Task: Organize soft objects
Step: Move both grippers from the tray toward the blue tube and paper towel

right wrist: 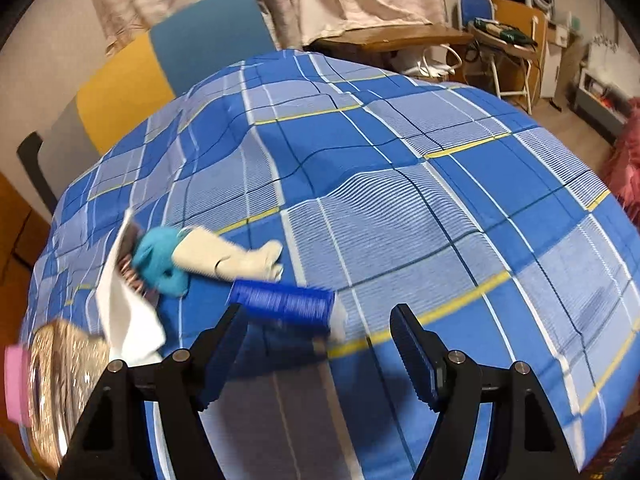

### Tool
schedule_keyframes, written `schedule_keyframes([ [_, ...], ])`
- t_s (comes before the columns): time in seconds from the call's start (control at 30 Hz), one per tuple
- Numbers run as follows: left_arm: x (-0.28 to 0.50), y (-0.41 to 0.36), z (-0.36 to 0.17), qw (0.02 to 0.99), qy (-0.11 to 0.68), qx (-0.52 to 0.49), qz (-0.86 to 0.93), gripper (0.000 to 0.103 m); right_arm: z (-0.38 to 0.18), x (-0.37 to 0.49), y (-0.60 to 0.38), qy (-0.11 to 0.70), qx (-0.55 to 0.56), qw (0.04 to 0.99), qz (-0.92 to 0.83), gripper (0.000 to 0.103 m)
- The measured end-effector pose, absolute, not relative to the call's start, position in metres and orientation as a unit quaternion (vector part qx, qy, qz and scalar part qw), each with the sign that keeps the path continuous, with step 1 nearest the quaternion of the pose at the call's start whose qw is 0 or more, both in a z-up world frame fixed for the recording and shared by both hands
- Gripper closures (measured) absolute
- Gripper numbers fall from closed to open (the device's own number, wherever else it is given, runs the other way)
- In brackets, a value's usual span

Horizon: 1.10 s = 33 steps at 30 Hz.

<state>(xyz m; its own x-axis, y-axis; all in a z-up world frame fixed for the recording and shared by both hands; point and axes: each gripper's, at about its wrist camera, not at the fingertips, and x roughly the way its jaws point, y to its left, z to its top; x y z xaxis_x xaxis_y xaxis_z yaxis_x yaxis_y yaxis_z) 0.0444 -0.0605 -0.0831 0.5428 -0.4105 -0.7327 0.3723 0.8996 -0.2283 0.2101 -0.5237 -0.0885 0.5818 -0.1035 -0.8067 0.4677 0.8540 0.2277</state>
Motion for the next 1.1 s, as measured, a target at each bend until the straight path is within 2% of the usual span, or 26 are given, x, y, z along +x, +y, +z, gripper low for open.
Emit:
schedule_keyframes([
  [0.2, 0.049, -0.071, -0.084, 0.875, 0.429, -0.019, -0.224, 0.057, -0.110, 0.219, -0.504, 0.455, 0.197, 0.863, -0.093, 0.029],
  [0.37, 0.050, -0.086, -0.090, 0.867, 0.437, -0.007, -0.241, 0.057, -0.116, 0.188, -0.470, 0.467, 0.177, 0.866, 0.013, 0.028],
  [0.5, 0.049, -0.093, -0.091, 0.863, 0.441, -0.004, -0.249, 0.057, -0.100, 0.185, -0.484, 0.439, 0.153, 0.885, -0.035, 0.028],
  [0.6, 0.047, -0.095, -0.088, 0.865, 0.437, 0.001, -0.246, 0.057, -0.091, 0.203, -0.511, 0.415, 0.183, 0.887, -0.083, 0.026],
  [0.73, 0.048, -0.090, -0.086, 0.868, 0.436, -0.002, -0.235, 0.057, -0.102, 0.228, -0.520, 0.435, 0.201, 0.872, -0.099, 0.026],
  [0.87, 0.054, -0.085, -0.089, 0.868, 0.439, -0.011, -0.229, 0.057, -0.111, 0.213, -0.488, 0.460, 0.204, 0.864, -0.017, 0.026],
  [0.97, 0.056, -0.087, -0.093, 0.865, 0.443, -0.015, -0.233, 0.057, -0.107, 0.183, -0.467, 0.453, 0.170, 0.875, 0.000, 0.025],
  [1.1, 0.055, -0.095, -0.095, 0.861, 0.446, -0.012, -0.245, 0.057, -0.100, 0.174, -0.465, 0.439, 0.108, 0.891, -0.035, 0.017],
])
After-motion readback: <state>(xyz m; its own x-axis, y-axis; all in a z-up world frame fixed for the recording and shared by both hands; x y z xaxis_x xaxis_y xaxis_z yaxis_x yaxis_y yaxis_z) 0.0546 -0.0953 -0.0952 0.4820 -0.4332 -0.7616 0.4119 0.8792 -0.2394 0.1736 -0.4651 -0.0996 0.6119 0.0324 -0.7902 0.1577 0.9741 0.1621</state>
